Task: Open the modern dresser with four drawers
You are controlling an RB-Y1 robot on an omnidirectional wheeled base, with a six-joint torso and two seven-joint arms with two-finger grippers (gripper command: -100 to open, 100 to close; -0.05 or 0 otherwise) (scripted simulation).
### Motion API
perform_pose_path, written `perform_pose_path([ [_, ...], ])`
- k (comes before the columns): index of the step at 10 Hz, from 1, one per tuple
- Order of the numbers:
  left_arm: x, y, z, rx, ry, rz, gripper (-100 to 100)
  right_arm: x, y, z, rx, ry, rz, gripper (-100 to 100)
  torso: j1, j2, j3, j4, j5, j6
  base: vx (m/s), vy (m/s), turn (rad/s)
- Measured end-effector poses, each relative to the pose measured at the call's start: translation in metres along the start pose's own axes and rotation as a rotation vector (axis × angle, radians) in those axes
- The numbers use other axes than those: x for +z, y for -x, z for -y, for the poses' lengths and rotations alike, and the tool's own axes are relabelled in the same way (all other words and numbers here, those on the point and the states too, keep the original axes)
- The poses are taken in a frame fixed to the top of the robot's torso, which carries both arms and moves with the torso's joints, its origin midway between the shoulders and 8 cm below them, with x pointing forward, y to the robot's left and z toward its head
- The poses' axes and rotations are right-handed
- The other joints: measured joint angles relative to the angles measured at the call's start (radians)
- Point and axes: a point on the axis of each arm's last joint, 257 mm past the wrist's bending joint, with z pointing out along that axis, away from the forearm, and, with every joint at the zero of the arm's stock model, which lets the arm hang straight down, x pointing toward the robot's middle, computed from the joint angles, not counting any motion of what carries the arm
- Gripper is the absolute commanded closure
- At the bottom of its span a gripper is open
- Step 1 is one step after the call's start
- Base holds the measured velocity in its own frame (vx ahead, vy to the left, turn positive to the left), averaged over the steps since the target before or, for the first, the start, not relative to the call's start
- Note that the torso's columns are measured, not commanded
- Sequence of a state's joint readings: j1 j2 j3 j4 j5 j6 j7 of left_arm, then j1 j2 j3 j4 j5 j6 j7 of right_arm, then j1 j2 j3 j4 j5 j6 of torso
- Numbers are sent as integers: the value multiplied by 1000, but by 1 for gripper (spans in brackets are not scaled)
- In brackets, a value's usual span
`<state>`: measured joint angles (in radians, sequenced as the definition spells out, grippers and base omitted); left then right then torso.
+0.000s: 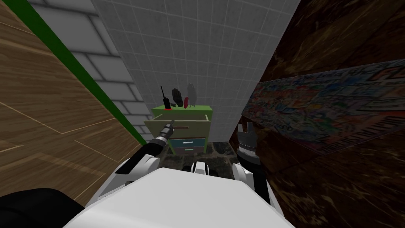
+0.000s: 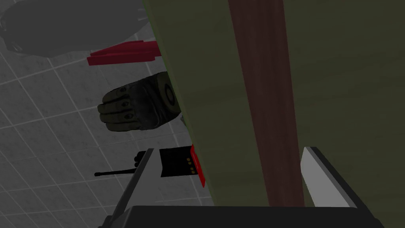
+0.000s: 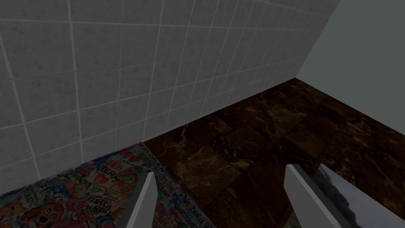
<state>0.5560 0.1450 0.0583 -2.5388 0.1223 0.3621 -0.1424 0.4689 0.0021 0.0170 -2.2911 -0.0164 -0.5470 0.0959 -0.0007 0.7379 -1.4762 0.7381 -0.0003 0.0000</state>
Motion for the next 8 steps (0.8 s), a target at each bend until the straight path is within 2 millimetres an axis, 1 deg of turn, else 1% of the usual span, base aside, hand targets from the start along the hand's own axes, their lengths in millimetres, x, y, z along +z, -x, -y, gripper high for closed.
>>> perform_pose_path([
  [1,0,1,5,0,0,-2,-100,0,0,0,0,0,0,0,0,3,2,1,0,0,1,-16,12],
  [4,1,4,12,-3,20,-10,-100,0,0,0,0,0,0,0,-3,8,4,7,-5,-1,-3,-11,8],
  [5,1,4,10,-3,28,-11,0,0,0,0,0,0,0,0,-3,7,4,5,-3,-1,0,0,0],
  [8,1,4,5,-4,42,-12,0,0,0,0,0,0,0,0,-1,2,1,2,-1,0,0,0,0],
])
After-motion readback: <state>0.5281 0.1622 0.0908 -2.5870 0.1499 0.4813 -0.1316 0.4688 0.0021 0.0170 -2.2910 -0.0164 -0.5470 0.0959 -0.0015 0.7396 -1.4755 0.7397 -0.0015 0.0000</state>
